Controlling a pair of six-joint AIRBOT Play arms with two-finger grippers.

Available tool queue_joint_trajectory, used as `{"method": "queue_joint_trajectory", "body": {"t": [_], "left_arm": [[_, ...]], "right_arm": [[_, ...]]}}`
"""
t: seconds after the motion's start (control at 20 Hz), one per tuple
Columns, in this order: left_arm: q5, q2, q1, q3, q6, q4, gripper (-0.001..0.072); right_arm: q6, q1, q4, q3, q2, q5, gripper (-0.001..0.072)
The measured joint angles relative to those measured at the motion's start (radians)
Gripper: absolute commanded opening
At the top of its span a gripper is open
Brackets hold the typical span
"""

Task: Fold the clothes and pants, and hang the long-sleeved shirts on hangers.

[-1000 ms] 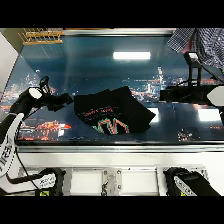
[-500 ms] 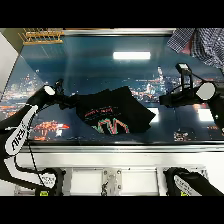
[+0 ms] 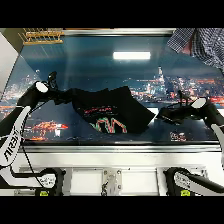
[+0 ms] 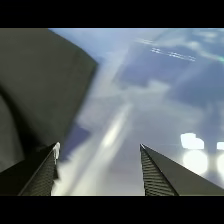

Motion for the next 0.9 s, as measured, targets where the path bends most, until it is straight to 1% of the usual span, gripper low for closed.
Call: {"method": "queue_joint_trajectory", "body": {"t": [0.05,0.1,0.25,0.3,0.35,0.4,0.55,0.65,0.75,0.9], "left_arm": [[-0.001,0.004,0.0,0.0,0.0,0.001,0.0005],[-0.002,0.006,0.0,0.0,0.001,0.001,0.0005],[-0.009,0.011,0.001,0.0,0.003,0.002,0.0006],[-0.012,0.013,0.001,0.0,0.003,0.002,0.0005],[-0.013,0.018,0.001,0.0,0.003,0.003,0.0005],[-0.013,0.024,0.001,0.0,0.003,0.003,0.0005],[0.0,0.089,0.008,0.002,0.003,0.003,0.0005],[0.008,0.173,0.028,0.026,0.003,0.003,0.0006],[0.006,0.285,0.058,0.085,0.003,0.003,0.0005],[-0.001,0.481,0.093,0.211,0.008,0.003,0.0005]], "right_arm": [[-0.014,0.012,0.035,-0.01,-0.021,-0.026,0.0525],[-0.026,0.027,0.063,-0.018,-0.04,-0.051,0.0485],[-0.047,0.086,0.118,-0.029,-0.08,-0.135,0.0482],[-0.051,0.105,0.133,-0.031,-0.086,-0.159,0.0372],[-0.054,0.121,0.14,-0.032,-0.091,-0.184,0.0155],[-0.055,0.133,0.146,-0.034,-0.095,-0.203,0.0021],[-0.06,0.15,0.158,-0.012,-0.089,-0.227,0.001],[-0.069,0.14,0.149,0.059,-0.05,-0.207,0.001],[-0.076,0.117,0.114,0.178,0.015,-0.156,0.001],[-0.081,0.082,0.041,0.412,0.148,-0.066,0.001]]}}
